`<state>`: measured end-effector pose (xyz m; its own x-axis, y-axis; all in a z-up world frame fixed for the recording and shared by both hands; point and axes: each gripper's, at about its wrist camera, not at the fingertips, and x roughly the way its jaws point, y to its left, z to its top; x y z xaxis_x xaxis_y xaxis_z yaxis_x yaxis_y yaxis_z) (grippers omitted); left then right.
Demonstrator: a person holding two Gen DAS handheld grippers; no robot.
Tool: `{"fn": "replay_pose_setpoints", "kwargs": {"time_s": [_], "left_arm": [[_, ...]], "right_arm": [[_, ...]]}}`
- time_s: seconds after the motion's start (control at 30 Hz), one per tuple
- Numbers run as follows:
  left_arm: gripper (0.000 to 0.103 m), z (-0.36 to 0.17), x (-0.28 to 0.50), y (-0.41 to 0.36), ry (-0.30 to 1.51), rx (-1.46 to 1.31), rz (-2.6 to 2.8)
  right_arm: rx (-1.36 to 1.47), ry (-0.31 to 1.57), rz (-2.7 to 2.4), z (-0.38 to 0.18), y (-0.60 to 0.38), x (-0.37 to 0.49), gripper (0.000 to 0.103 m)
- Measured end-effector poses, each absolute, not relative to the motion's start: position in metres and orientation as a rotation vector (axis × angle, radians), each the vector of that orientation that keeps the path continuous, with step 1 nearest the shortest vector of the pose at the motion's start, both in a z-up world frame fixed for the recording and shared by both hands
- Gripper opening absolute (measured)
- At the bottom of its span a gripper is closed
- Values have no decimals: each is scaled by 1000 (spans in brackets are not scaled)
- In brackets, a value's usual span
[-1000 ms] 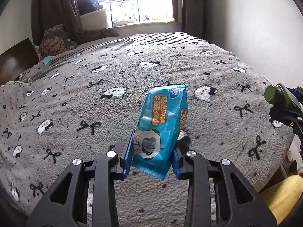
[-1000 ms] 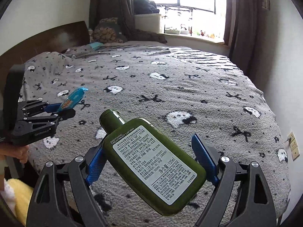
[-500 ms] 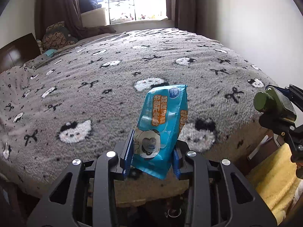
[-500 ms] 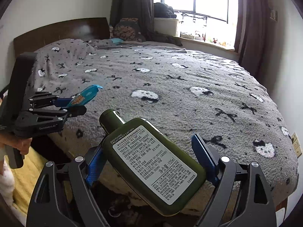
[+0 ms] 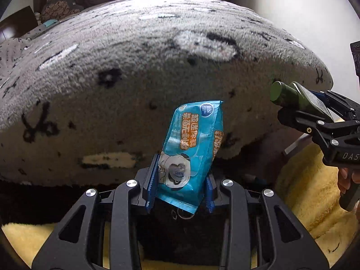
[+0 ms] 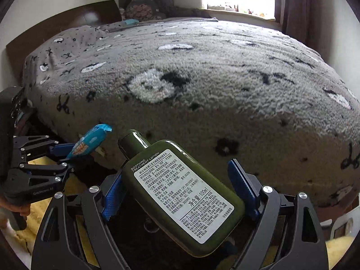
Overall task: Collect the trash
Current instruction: 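Carry the wipe pack and green bottle down beside the bed to the bin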
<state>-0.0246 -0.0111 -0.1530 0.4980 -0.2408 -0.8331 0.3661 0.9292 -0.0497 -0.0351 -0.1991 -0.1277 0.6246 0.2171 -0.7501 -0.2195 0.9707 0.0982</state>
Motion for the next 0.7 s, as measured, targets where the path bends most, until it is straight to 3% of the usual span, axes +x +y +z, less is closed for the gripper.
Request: {"fn": "replay_pose_setpoints", "kwargs": {"time_s": [0.37, 0.7], "left_arm": [[33, -249, -26, -10, 1236, 56, -391], [33, -273, -23, 1, 1298, 43, -365]], "right_arm": [[115, 1035, 299, -192, -200, -35, 85], [98, 1170, 269, -232, -192, -32, 85]]}}
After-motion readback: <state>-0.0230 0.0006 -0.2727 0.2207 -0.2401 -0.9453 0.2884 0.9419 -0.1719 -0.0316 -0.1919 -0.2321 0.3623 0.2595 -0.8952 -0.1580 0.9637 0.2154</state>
